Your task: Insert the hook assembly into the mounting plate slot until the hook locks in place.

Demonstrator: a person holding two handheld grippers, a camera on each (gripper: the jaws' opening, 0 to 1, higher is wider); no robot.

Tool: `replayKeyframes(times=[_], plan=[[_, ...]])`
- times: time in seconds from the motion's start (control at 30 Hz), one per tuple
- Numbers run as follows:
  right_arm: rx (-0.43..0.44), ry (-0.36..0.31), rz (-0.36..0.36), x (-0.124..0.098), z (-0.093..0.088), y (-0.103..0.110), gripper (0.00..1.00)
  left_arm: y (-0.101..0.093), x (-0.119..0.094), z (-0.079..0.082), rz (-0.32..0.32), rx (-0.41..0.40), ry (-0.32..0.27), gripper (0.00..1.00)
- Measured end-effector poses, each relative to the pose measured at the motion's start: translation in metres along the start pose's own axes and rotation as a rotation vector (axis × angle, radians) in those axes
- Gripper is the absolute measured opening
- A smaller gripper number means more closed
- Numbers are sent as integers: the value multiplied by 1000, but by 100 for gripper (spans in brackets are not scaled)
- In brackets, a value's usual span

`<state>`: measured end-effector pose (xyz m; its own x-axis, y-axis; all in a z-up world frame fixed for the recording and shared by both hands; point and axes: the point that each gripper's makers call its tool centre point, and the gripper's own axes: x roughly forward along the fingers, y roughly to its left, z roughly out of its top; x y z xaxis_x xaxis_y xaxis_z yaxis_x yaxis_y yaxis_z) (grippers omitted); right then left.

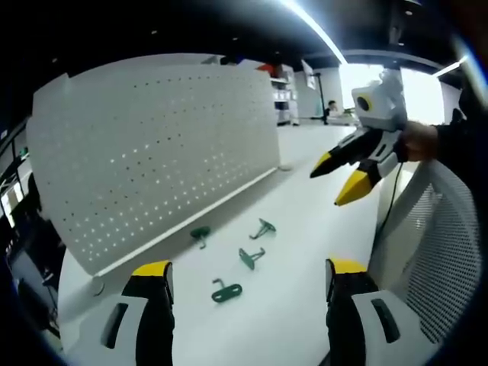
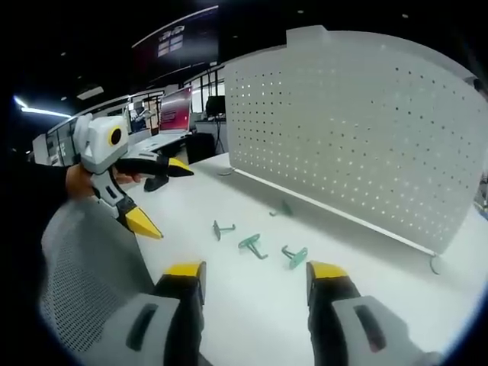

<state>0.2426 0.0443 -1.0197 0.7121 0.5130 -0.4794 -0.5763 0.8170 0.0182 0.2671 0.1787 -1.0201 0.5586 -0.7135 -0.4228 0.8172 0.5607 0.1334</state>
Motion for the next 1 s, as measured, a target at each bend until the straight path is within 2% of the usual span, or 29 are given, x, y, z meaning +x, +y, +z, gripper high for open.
replayKeyframes(times=[0.53, 1.0], plan=[[2, -11, 21, 0, 2, 3, 46, 0, 1, -5, 1, -2, 20, 83], [-5, 3, 42, 3, 0, 8, 43, 6, -2, 0, 24, 0, -2, 83]])
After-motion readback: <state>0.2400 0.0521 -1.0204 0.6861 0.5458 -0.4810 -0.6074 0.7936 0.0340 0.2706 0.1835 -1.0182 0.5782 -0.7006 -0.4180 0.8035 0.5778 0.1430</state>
